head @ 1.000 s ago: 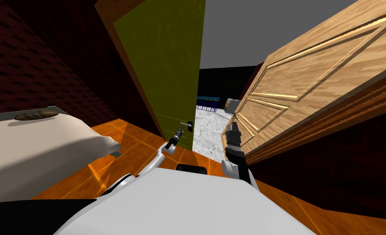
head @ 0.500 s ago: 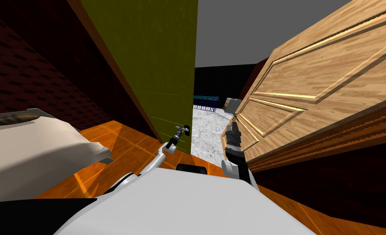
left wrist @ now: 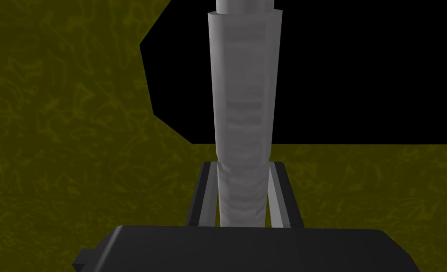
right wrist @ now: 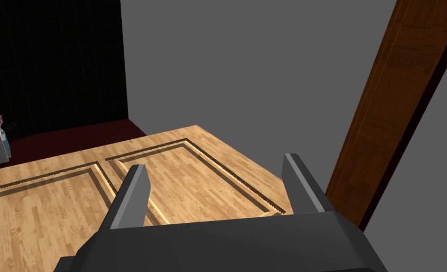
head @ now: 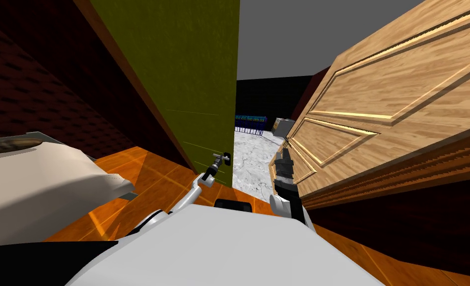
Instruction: Push the door open
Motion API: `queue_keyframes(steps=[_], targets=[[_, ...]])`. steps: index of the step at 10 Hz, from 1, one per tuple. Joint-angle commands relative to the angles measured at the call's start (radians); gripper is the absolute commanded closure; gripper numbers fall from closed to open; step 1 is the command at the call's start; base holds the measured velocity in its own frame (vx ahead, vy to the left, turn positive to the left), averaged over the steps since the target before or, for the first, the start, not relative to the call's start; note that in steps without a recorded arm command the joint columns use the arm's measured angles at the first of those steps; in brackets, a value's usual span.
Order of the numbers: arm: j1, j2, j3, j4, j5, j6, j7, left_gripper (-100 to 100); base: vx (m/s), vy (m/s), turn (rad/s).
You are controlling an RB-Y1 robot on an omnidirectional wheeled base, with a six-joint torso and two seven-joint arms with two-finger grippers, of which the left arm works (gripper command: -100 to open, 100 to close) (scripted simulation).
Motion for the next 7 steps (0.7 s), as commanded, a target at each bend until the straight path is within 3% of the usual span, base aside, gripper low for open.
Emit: queue_keyframes(steps=[1,3,7], targets=[[0.005,0.000,-0.002,0.001,0.000,-0.001,0.001,100,0.000,0.000,0.000],[-0.003,-0.001,0.015,0.007,0.001,0.000,-0.004,100,0.044,-0.016,0.015],[-0.011,-0.005,0.055,0.026,0.005,0.001,-0.015,100,0.167,-0.099,0.052]])
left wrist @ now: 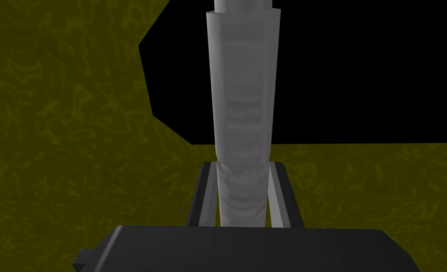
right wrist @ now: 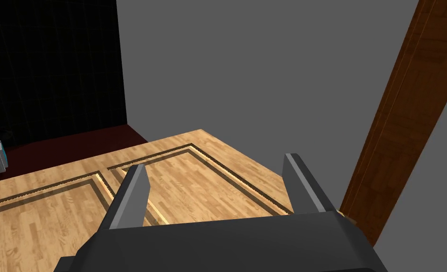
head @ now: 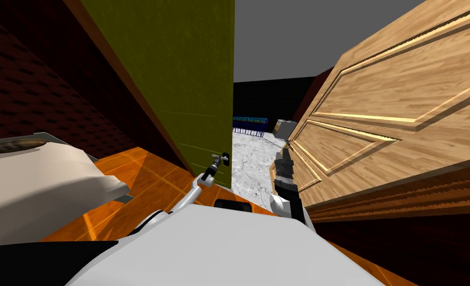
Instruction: Push the door open
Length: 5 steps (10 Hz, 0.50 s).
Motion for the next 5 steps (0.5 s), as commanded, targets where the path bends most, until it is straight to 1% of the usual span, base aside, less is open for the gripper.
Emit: queue_keyframes(steps=[1,2,4,5], targets=[[-0.011,0.008,0.031,-0.001,0.004,-0.003,-0.004,100,0.188,-0.112,0.030],[-0.012,0.007,0.038,0.002,0.005,-0.003,-0.006,100,0.147,-0.094,0.038],[-0.018,0.004,0.068,0.016,0.007,-0.003,-0.014,100,0.183,-0.094,0.047],[-0.020,0.004,0.075,0.019,0.008,-0.002,-0.016,100,0.154,-0.114,0.074]])
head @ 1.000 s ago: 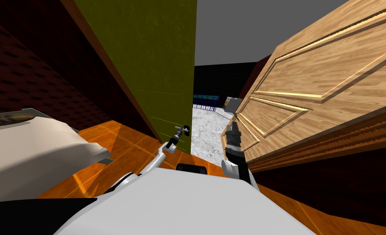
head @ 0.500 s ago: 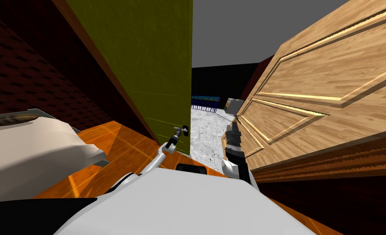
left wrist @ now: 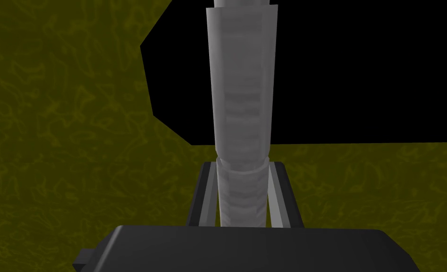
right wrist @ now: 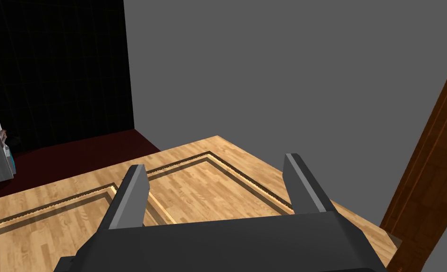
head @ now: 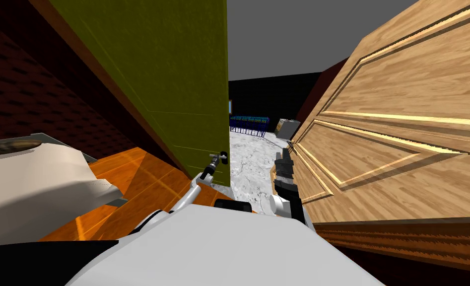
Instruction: Push the door open
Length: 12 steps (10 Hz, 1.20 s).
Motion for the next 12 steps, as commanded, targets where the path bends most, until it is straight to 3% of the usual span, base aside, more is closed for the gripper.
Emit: queue_keyframes(steps=[1,4,12], targets=[[-0.014,0.009,0.035,0.015,0.004,-0.003,-0.006,100,0.136,-0.097,0.077],[-0.019,0.006,0.060,0.026,0.006,-0.002,-0.014,100,0.116,-0.085,0.038],[-0.040,-0.003,0.166,0.075,0.015,0.000,-0.044,100,0.140,-0.110,0.063]])
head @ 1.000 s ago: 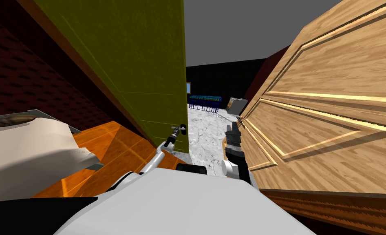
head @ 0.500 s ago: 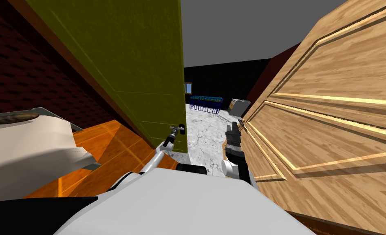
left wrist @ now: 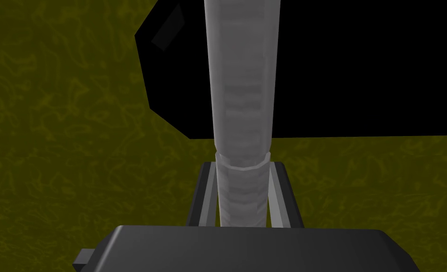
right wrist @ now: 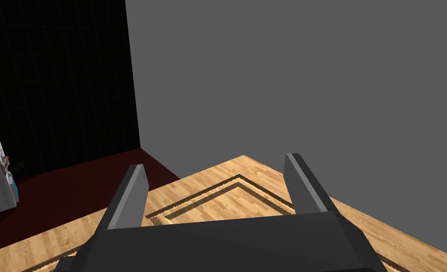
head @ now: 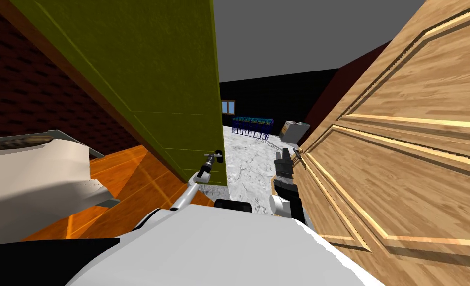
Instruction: Push the door open
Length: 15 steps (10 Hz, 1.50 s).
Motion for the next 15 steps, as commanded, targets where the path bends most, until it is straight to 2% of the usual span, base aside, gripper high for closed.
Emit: queue_keyframes(steps=[1,7,8,9,15], targets=[[-0.006,0.009,0.032,0.005,0.004,-0.003,-0.005,100,0.183,-0.139,0.082],[-0.019,0.003,0.097,0.035,0.009,-0.002,-0.024,100,0.162,-0.106,0.062],[-0.011,0.000,0.089,0.031,0.008,0.000,-0.023,100,0.074,-0.035,0.032],[-0.013,0.002,0.107,0.035,0.010,-0.001,-0.028,100,0.122,-0.038,0.045],[-0.018,0.007,0.163,0.054,0.018,-0.005,-0.043,100,0.183,-0.043,0.049]])
